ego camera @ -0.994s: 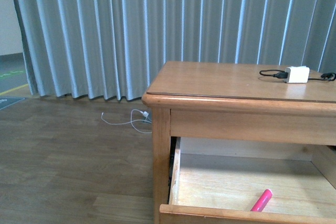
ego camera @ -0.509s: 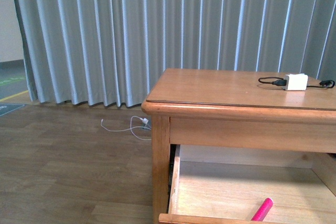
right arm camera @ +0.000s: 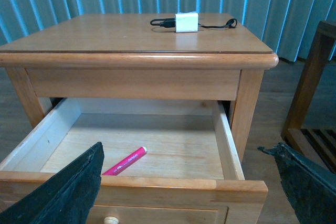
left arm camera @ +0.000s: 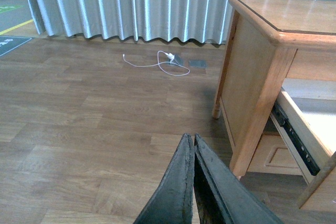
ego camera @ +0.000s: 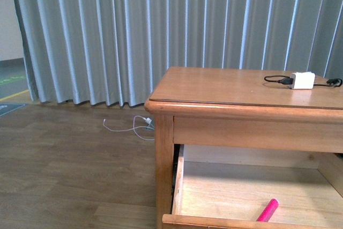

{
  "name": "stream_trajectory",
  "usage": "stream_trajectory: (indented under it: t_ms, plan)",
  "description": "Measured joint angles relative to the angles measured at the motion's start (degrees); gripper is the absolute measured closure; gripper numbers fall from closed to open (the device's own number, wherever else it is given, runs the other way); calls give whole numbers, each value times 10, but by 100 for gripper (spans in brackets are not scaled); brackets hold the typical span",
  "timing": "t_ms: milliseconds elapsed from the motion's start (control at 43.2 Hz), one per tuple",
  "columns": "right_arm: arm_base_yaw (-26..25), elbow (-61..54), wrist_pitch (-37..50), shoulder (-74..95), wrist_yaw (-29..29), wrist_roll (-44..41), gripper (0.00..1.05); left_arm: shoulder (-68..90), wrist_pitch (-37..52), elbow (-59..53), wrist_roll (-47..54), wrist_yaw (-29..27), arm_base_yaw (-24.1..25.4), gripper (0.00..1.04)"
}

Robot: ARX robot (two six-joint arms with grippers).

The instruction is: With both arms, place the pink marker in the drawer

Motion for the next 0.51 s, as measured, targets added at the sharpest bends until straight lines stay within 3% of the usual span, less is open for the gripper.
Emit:
stream_trajectory:
  t_ms: [162, 509]
  plan:
    - [0, 0, 0, 0, 0, 0, 9, -80, -82, -8, 0, 0, 0, 101]
    - [0, 0, 0, 0, 0, 0, 9, -109, -84, -15, 1, 0, 0, 101]
